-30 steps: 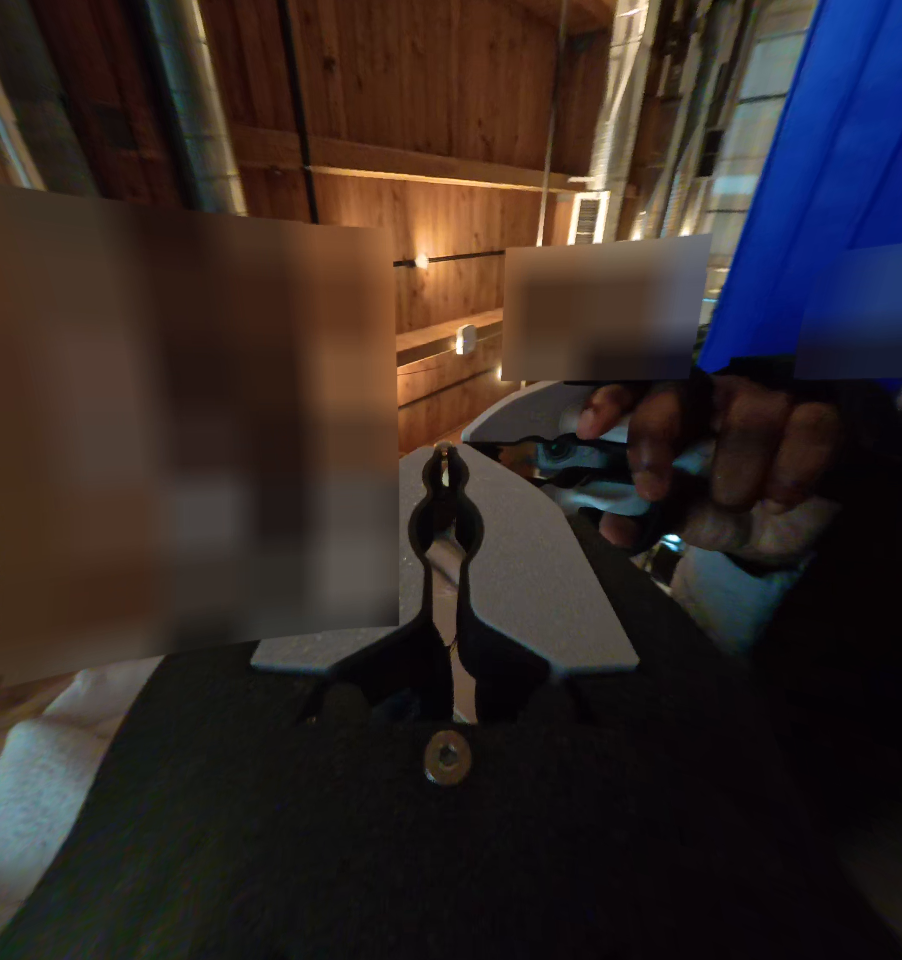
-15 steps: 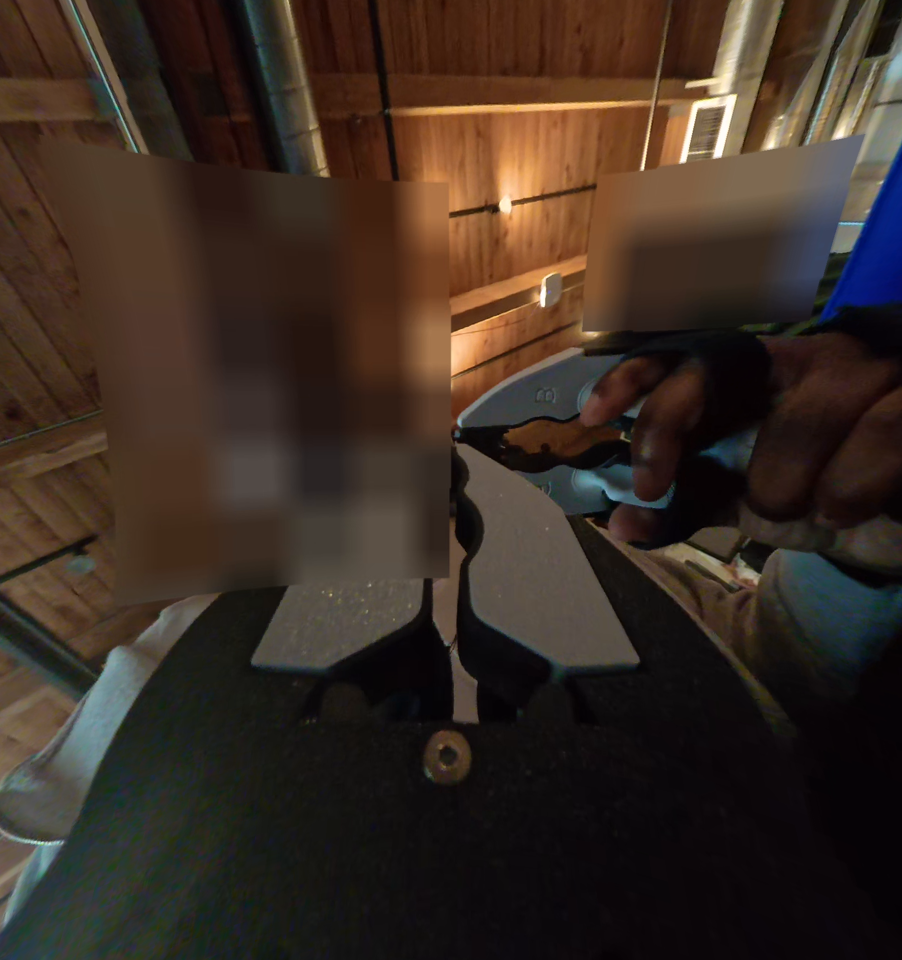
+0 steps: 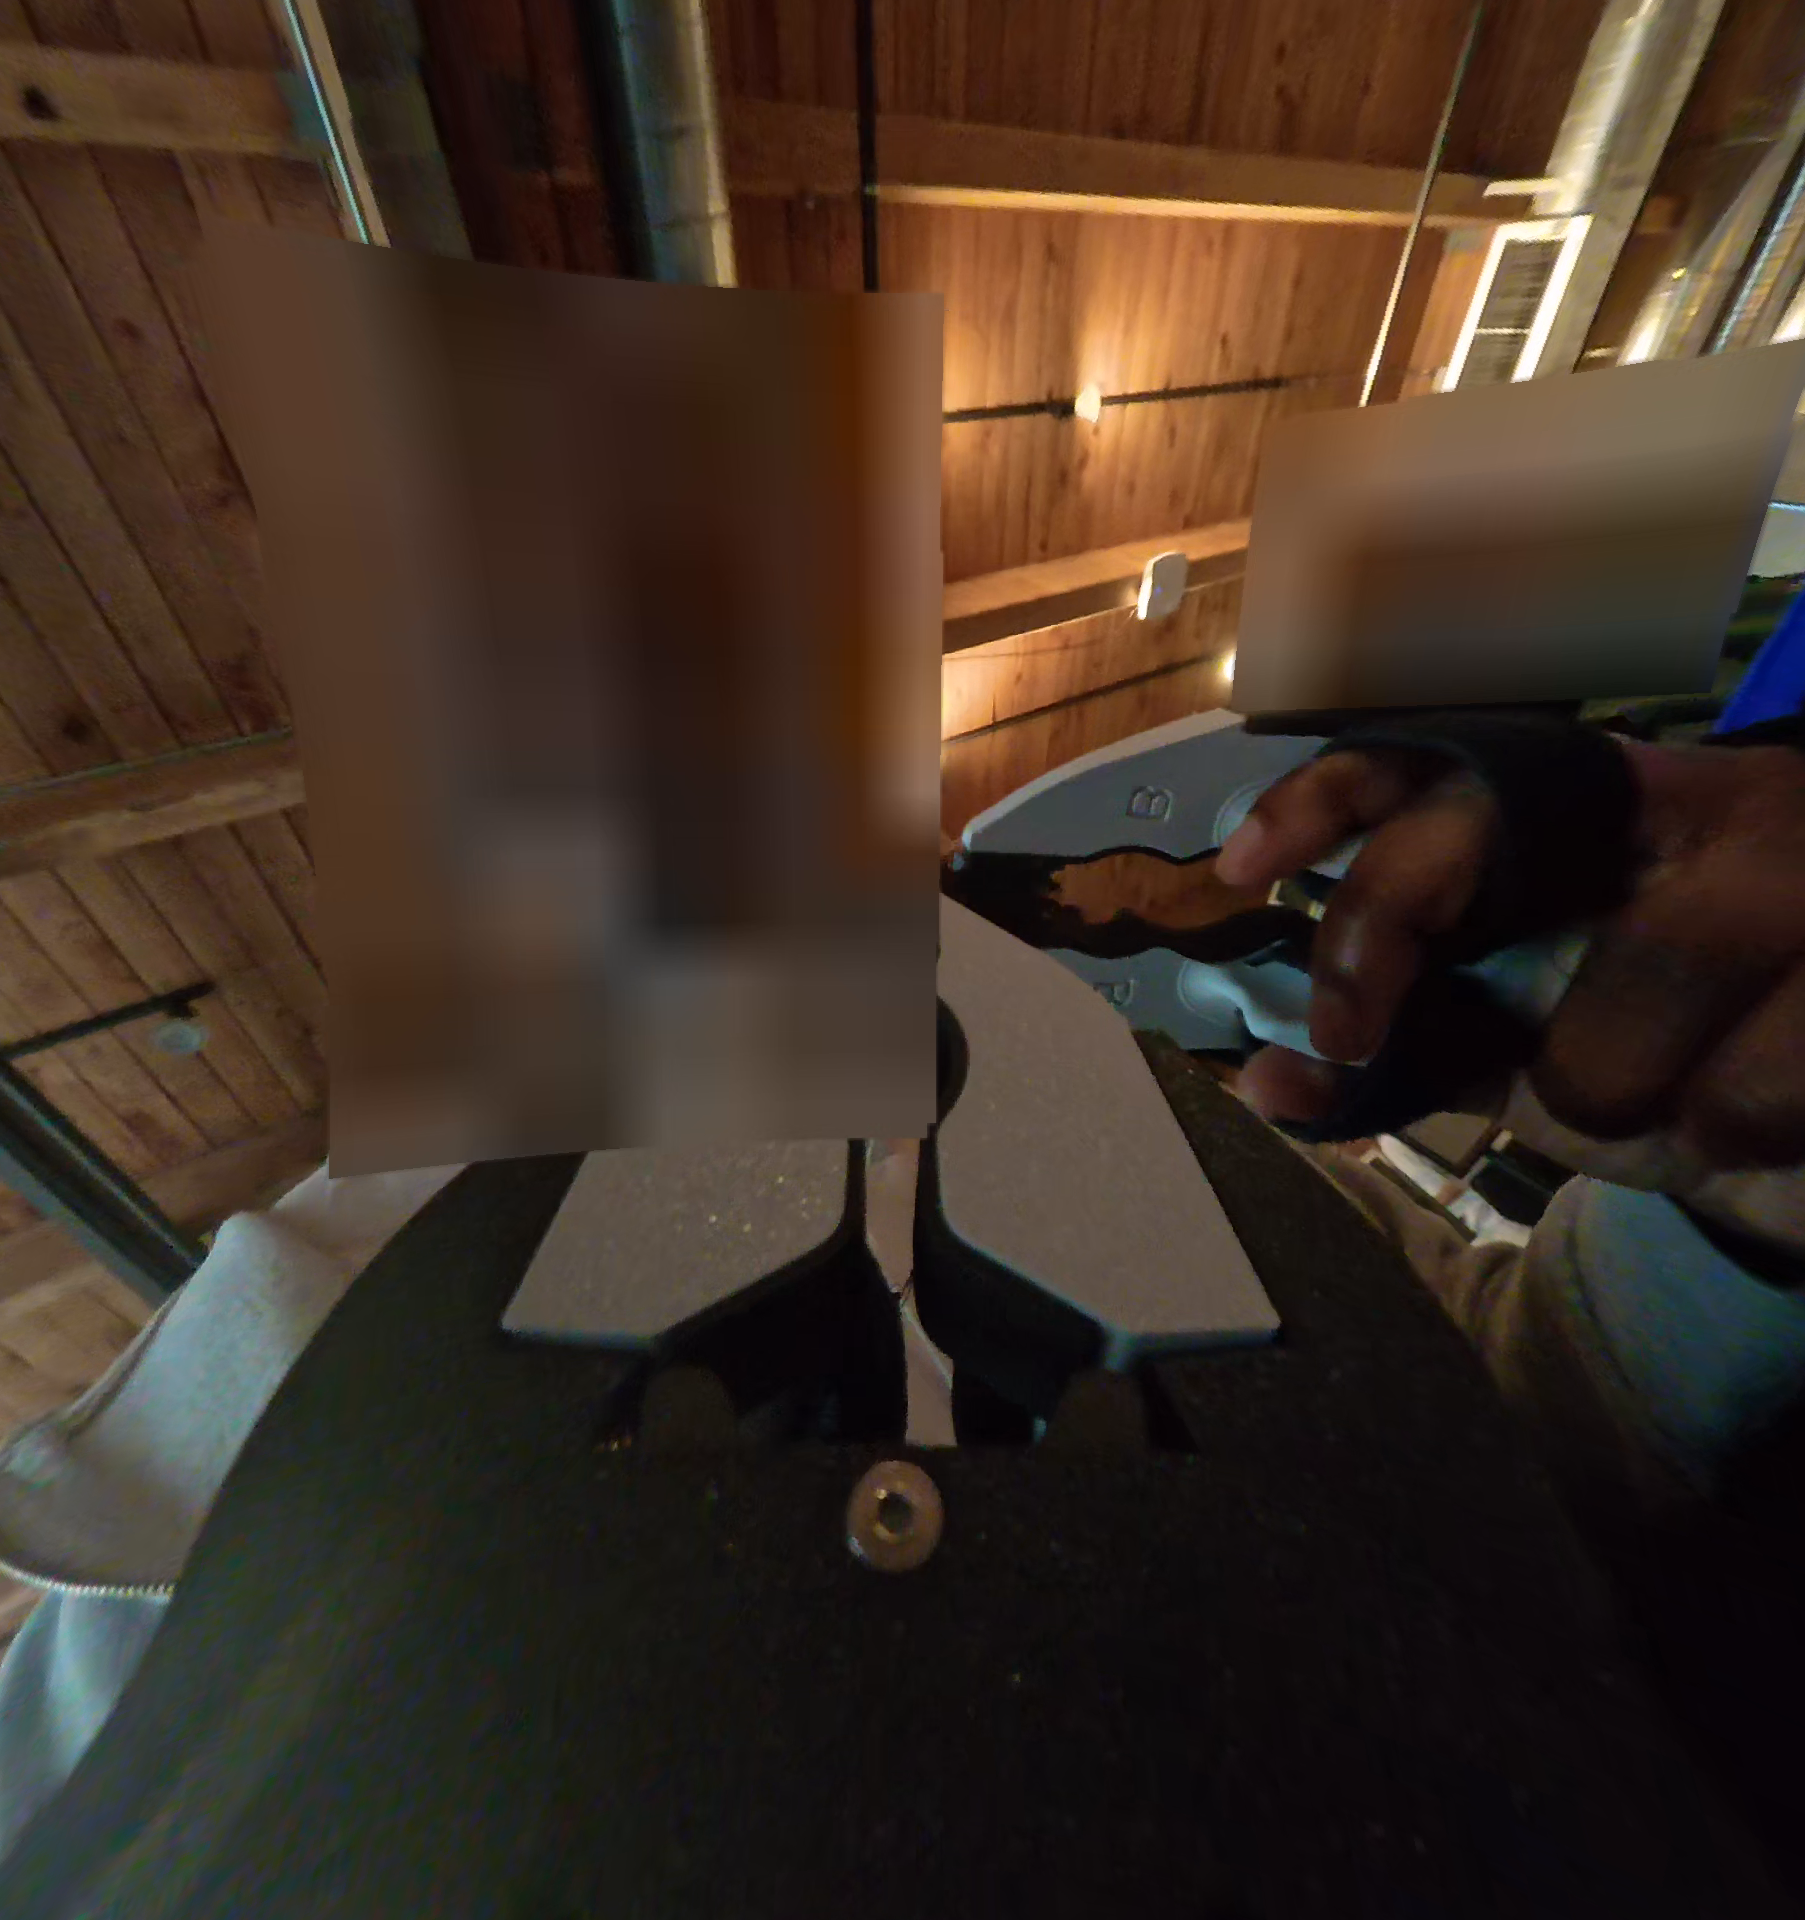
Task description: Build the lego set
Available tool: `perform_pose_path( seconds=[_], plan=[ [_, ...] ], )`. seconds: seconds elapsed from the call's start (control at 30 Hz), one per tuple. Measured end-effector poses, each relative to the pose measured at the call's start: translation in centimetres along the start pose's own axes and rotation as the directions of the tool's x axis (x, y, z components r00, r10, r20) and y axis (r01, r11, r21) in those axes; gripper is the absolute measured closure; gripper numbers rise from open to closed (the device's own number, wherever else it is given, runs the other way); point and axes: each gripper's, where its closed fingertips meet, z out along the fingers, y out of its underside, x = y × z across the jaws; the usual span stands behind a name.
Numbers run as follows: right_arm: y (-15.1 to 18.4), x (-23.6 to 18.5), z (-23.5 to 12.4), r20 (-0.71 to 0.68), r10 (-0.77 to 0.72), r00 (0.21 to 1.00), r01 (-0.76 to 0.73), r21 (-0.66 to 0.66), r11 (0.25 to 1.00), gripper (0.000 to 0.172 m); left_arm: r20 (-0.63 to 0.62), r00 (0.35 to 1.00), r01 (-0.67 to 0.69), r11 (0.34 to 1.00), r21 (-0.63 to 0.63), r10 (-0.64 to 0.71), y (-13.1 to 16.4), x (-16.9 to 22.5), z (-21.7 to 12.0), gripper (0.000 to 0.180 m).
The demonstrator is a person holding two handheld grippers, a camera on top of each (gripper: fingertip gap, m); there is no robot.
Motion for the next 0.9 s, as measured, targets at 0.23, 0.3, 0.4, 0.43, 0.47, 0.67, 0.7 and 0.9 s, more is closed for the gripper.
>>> perform_pose_path(
  seconds=[0.23,0.3,0.4,0.43,0.47,0.67,0.7,0.9],
  plan=[
    [0.3,0.1,0.2,-0.003,-0.014,1.000,0.014,-0.040,0.999,0.172,-0.031,0.998,0.049,0.999,0.021,-0.048,-0.2,0.3,0.0,0.164],
    [0.4,0.1,0.3,0.002,-0.012,1.000,0.012,-0.049,0.999,0.172,-0.040,0.998,0.055,0.998,0.017,-0.054,-0.1,0.5,0.1,0.164],
    [0.6,0.1,0.3,0.002,-0.012,1.000,0.012,-0.060,0.998,0.172,-0.047,0.997,0.067,0.997,0.024,-0.066,-0.2,0.5,0.0,0.164],
    [0.6,0.2,0.3,-0.005,-0.011,1.000,0.011,-0.063,0.998,0.172,-0.049,0.996,0.070,0.997,0.026,-0.069,-0.2,0.5,0.0,0.164],
    [0.6,0.2,0.3,-0.004,-0.007,1.000,0.007,-0.063,0.998,0.172,-0.052,0.996,0.073,0.997,0.026,-0.072,-0.2,0.6,0.0,0.164],
    [1.0,0.3,0.2,-0.011,0.010,1.000,-0.011,-0.098,0.995,0.171,-0.090,0.988,0.128,0.991,0.027,-0.125,-0.2,0.9,0.0,0.164],
    [1.1,0.3,0.2,-0.022,0.002,1.000,-0.005,-0.112,0.994,0.172,-0.102,0.984,0.149,0.988,0.027,-0.145,-0.2,1.0,-0.1,0.164],
    [1.9,0.5,-0.2,-0.150,-0.034,0.988,-0.003,-0.237,0.971,0.171,-0.168,0.954,0.252,0.968,0.004,-0.248,0.0,1.6,-0.2,0.164]
  ],
)
